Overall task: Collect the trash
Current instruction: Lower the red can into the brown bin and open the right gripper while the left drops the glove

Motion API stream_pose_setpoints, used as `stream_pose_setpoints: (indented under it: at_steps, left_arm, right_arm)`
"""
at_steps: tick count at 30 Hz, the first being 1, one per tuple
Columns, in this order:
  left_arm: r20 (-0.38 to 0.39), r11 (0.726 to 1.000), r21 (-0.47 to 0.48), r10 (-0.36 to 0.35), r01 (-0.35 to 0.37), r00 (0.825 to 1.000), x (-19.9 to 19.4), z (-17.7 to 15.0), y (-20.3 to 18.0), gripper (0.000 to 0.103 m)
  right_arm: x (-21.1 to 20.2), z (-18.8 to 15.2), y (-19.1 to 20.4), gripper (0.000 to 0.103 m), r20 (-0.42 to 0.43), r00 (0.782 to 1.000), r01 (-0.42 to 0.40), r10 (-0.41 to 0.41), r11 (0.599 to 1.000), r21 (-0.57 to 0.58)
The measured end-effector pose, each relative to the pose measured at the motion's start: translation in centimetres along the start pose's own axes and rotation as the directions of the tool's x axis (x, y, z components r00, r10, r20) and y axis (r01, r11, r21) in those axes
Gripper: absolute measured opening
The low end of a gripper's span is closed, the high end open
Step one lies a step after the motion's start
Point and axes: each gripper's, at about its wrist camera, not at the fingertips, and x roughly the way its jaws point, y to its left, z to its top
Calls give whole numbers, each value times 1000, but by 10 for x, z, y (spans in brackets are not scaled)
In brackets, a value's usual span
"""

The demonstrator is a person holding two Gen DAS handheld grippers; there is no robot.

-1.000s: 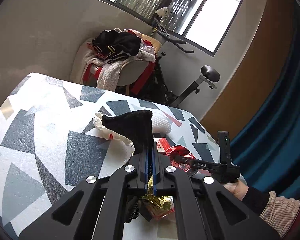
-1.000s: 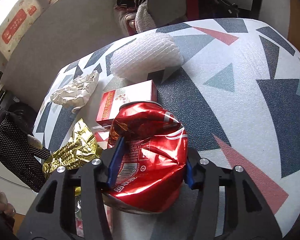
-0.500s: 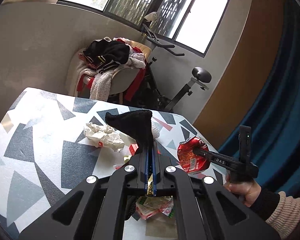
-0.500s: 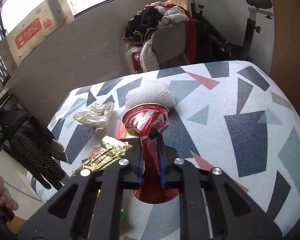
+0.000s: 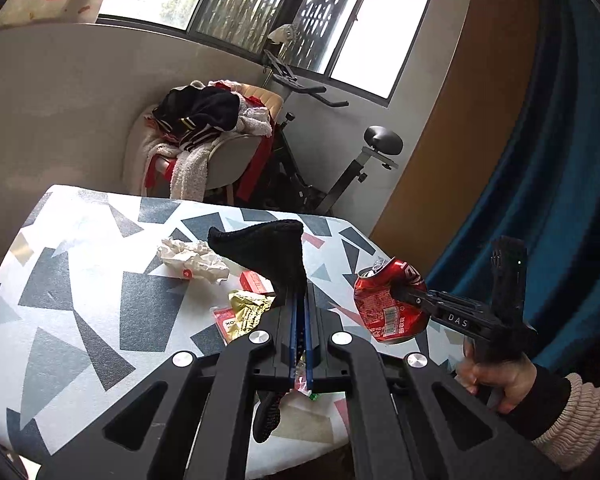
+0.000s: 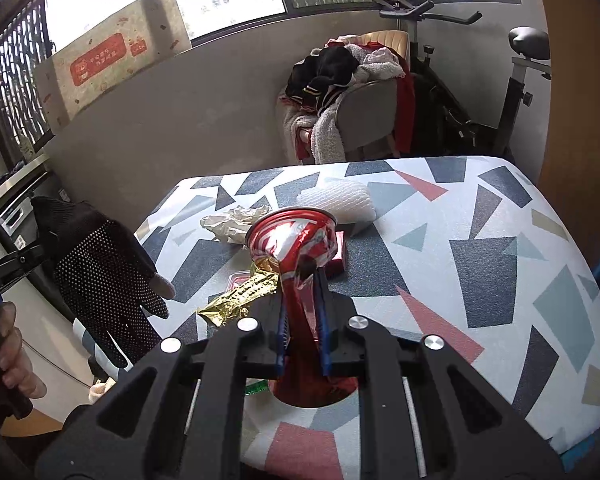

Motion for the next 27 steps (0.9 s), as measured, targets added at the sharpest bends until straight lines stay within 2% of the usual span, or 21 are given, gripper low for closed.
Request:
stream_pose_setpoints:
  at_steps: [15,21,27]
  left_arm:
    - [-120,998,48,-38,44,992,-39,-97,-34,3]
    - [-216,997,54,-41,54,975,-33,-137,-35,3]
    - [-286,995,73,-39,62,958,-24,-163,-34,4]
  right_arm:
    - [-53,-72,33,16,20,998,-67,66,998,6]
    - [-59,-100,36,16,-2,997,-75,75,997,27]
    - [-60,-117,36,16,-20,996,-83,84,995,54]
